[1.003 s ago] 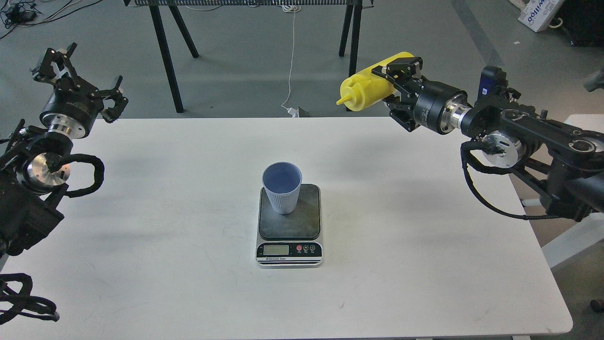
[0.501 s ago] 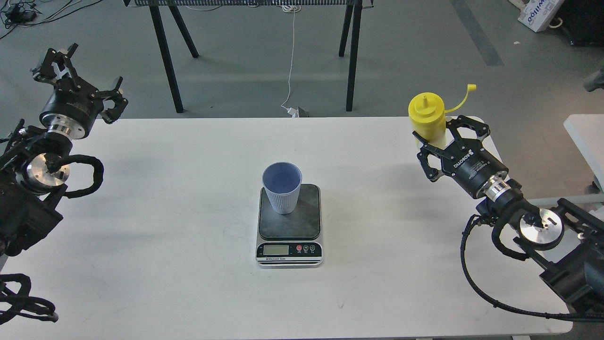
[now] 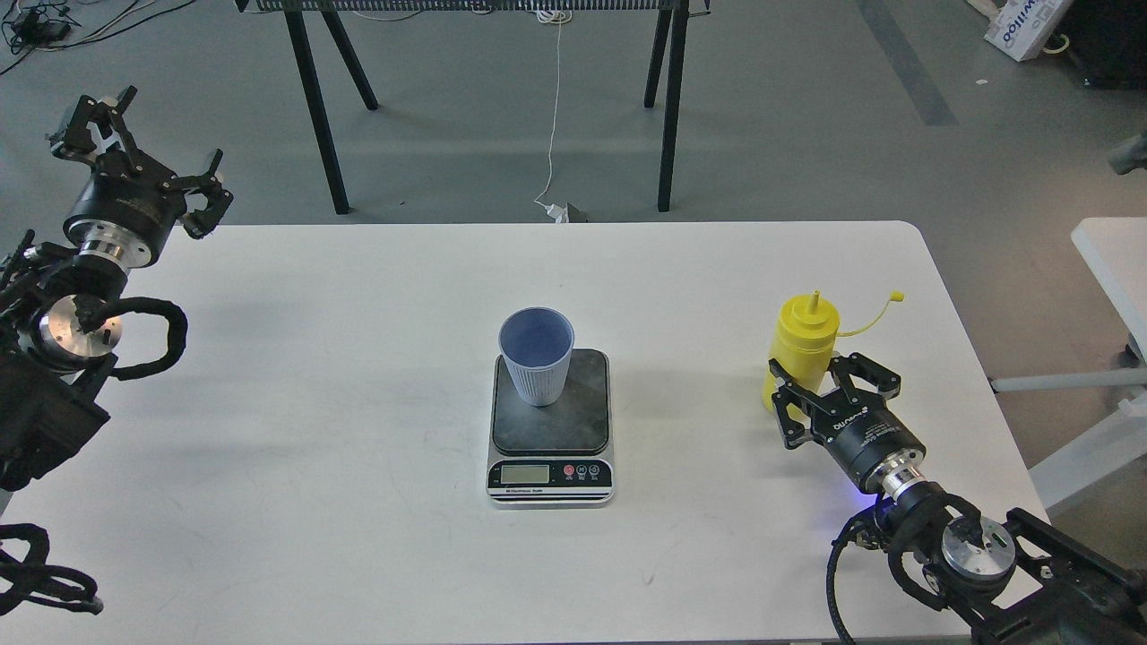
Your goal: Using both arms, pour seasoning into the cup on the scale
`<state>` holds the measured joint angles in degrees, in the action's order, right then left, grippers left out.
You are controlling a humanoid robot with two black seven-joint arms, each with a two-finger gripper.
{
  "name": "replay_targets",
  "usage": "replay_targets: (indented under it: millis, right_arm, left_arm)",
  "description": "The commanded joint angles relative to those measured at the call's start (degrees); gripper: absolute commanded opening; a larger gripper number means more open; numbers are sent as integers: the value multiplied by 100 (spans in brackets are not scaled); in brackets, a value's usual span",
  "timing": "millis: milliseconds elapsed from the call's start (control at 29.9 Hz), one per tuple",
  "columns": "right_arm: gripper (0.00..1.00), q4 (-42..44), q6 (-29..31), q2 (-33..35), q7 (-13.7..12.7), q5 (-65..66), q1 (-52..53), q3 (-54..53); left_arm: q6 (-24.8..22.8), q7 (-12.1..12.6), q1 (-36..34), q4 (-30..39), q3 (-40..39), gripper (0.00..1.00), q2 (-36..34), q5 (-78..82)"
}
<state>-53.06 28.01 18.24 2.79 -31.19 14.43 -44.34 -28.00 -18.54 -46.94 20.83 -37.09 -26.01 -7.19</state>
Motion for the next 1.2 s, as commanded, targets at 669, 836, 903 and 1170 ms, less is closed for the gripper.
replay_targets:
  millis: [669, 836, 903, 1170]
  right_arm:
    - [98, -828, -1, 733, 81, 69, -722, -119]
    - [98, -872, -1, 1067, 81, 175, -977, -101]
    - [98, -925, -1, 1391, 142, 254, -1004, -127]
    - [99, -469, -1, 2272, 354, 482, -548, -689]
  left_arm:
    - [0, 0, -26, 9, -9, 100, -35, -2]
    - [0, -9, -26, 35, -18, 100, -53, -10]
    - [0, -9, -26, 35, -26, 100, -53, -10]
    - [0, 0, -61, 35, -18, 100, -106, -19]
